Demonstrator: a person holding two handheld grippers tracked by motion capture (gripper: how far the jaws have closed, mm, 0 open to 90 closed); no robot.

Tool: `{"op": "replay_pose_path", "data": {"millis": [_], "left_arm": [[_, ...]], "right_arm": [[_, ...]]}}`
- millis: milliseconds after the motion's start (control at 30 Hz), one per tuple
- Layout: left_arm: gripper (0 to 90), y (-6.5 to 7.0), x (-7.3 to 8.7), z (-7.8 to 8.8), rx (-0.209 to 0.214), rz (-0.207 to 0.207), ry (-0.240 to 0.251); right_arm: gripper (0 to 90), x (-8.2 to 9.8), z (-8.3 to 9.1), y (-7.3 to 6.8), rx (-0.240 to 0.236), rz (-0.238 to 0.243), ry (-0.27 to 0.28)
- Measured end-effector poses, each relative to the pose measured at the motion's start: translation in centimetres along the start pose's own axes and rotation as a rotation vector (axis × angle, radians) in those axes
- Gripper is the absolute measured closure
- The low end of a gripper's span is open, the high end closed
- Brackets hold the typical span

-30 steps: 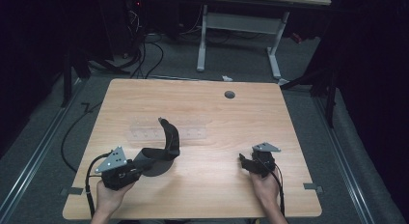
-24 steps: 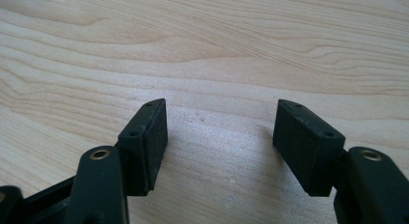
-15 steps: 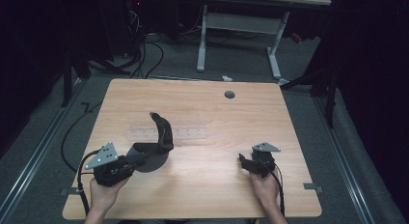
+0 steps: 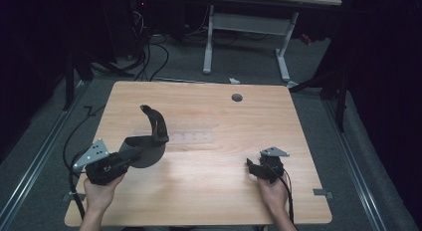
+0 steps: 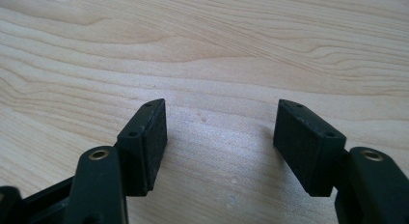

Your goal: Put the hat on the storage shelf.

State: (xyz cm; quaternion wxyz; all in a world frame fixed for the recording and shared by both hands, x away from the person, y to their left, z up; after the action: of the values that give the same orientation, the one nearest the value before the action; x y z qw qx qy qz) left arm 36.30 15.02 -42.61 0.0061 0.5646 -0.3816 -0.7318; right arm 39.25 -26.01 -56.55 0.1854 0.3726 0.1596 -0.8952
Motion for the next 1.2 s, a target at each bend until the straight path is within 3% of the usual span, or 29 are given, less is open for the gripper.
{"op": "replay_pose_path", "data": {"millis": [733, 1200], "left_arm": [[86.7, -1.8, -2.3, -2.1, -0.09, -0.014, 0.084], [86.7, -2.8, -3.1, -3.1, -0.137, -0.028, 0.107]], "right_arm": [[36.3, 0.0, 0.0, 0.0, -0.001, 0.001, -0.001], [36.1, 0.0, 0.0, -0.1, -0.002, 0.001, -0.001]]}}
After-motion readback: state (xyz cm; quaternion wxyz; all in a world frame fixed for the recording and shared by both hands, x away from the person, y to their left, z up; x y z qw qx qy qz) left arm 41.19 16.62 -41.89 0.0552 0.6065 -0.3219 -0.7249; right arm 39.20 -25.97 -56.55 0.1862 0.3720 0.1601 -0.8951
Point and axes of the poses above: each handheld gripper's, and its own axes: z roughly backward along the jaws, x roughly out of its underside, y roughly to its right, the point moved 5 cm from there along -z, roughly forward along the jaws, and after that the axes turned 14 degrees about -x, right-handed, at the moved point
